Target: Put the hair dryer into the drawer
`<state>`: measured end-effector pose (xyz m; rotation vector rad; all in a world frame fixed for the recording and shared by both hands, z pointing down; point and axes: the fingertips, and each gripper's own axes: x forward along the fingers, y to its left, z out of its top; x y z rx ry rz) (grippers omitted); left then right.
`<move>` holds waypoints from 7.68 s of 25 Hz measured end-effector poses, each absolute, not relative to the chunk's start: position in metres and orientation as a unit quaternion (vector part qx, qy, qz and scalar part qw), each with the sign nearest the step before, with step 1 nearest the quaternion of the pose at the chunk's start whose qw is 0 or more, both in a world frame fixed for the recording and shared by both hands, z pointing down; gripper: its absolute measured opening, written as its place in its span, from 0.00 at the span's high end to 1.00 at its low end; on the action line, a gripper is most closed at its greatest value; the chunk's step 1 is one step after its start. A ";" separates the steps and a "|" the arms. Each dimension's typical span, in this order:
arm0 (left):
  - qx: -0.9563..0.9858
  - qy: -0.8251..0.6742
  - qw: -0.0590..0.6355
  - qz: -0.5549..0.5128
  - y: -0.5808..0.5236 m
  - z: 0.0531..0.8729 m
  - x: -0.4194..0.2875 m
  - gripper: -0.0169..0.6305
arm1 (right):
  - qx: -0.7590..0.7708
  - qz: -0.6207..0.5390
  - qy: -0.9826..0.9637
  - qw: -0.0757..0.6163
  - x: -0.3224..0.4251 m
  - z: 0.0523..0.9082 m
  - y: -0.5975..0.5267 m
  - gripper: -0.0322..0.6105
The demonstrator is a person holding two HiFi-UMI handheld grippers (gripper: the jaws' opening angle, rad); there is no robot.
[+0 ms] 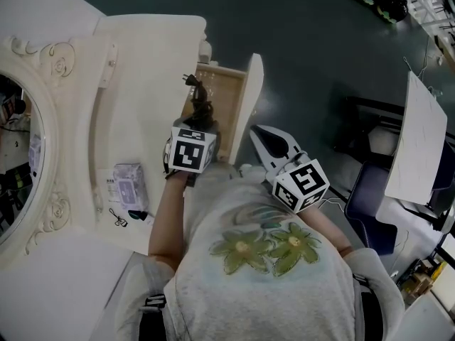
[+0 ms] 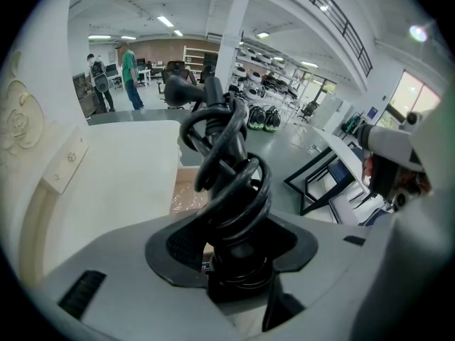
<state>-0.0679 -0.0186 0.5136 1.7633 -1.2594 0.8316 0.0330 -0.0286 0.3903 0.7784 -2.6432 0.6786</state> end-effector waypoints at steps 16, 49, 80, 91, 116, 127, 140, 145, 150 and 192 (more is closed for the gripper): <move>0.693 -0.475 0.418 0.346 -0.024 0.532 -0.065 0.65 | 0.270 0.247 -0.919 0.146 0.028 0.392 -0.036 0.91; 0.693 -0.458 0.417 0.368 -0.028 0.562 -0.059 0.65 | 0.278 0.247 -0.915 0.158 0.035 0.396 -0.022 0.91; 0.678 -0.450 0.441 0.379 -0.021 0.592 -0.058 0.65 | 0.280 0.247 -0.913 0.163 0.037 0.398 -0.015 0.91; 0.671 -0.431 0.469 0.381 -0.014 0.604 -0.053 0.65 | 0.281 0.248 -0.913 0.163 0.036 0.400 -0.015 0.91; 0.665 -0.391 0.498 0.395 -0.023 0.622 -0.041 0.65 | 0.307 0.252 -0.904 0.159 0.035 0.408 -0.031 0.91; 0.669 -0.376 0.500 0.401 -0.027 0.633 -0.043 0.65 | 0.317 0.259 -0.899 0.155 0.029 0.413 -0.034 0.91; 0.666 -0.361 0.509 0.409 -0.023 0.645 -0.042 0.65 | 0.326 0.269 -0.894 0.152 0.026 0.420 -0.029 0.91; 0.662 -0.357 0.514 0.412 -0.022 0.650 -0.041 0.65 | 0.328 0.269 -0.893 0.151 0.026 0.422 -0.027 0.91; 0.659 -0.352 0.518 0.418 -0.019 0.656 -0.040 0.65 | 0.332 0.269 -0.892 0.149 0.026 0.423 -0.024 0.91; 0.632 -0.335 0.539 0.445 -0.009 0.693 -0.036 0.65 | 0.341 0.262 -0.889 0.155 0.034 0.422 -0.004 0.91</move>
